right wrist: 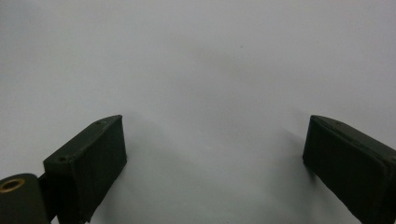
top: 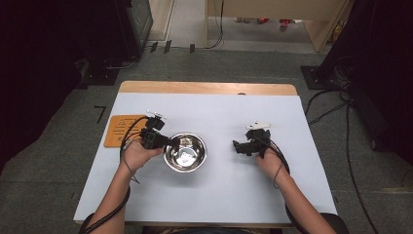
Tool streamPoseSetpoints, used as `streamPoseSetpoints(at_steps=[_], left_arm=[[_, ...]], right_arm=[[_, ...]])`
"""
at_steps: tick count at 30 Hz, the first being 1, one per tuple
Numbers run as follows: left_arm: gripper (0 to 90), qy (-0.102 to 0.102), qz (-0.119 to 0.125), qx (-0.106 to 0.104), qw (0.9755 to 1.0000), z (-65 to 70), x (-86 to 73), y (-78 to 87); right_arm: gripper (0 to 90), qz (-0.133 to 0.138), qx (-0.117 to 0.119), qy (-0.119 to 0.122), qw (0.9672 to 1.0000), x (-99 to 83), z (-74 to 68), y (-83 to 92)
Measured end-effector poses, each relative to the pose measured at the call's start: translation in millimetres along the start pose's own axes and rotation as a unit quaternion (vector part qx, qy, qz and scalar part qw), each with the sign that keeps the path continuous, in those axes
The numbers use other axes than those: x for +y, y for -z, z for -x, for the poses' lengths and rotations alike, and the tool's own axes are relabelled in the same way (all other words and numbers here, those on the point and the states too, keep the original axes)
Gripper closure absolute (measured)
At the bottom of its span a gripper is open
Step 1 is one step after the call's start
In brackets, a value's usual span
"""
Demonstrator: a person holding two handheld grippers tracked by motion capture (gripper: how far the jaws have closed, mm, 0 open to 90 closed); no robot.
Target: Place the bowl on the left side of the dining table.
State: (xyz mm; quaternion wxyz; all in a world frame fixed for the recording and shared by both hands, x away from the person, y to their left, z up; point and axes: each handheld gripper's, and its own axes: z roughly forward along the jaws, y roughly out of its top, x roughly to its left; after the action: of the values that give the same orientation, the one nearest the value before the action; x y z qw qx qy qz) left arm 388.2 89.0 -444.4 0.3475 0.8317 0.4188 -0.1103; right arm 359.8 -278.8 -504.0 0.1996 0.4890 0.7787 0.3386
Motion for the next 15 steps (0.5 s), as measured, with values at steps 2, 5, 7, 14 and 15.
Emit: streamPoseSetpoints(at_steps=[2, 5, 7, 14, 15], left_arm=[[86.0, 0.001, 0.000, 0.001, 1.0000, -1.1, -0.3, 0.8], [86.0, 0.004, 0.001, 0.004, 1.0000, -3.5, -0.8, 2.2], [86.0, 0.006, 0.002, 0.005, 1.0000, -5.0, -1.2, 3.0], [86.0, 0.012, 0.005, 0.006, 0.9999, -8.1, -1.6, 5.1], [85.9, 0.011, 0.004, 0.006, 0.9999, -9.0, -1.8, 5.6]], right_arm=[[5.7, 0.000, 0.000, 0.000, 1.0000, 0.0, 0.0, 0.0], [5.7, 0.000, 0.000, 0.000, 1.0000, 0.0, 0.0, 0.0], [5.7, 0.000, 0.000, 0.000, 1.0000, 0.0, 0.0, 0.0], [5.7, 0.000, 0.000, 0.000, 1.0000, 0.0, 0.0, 0.0], [5.7, 0.000, 0.000, 0.000, 1.0000, 0.0, 0.1, 0.0]])
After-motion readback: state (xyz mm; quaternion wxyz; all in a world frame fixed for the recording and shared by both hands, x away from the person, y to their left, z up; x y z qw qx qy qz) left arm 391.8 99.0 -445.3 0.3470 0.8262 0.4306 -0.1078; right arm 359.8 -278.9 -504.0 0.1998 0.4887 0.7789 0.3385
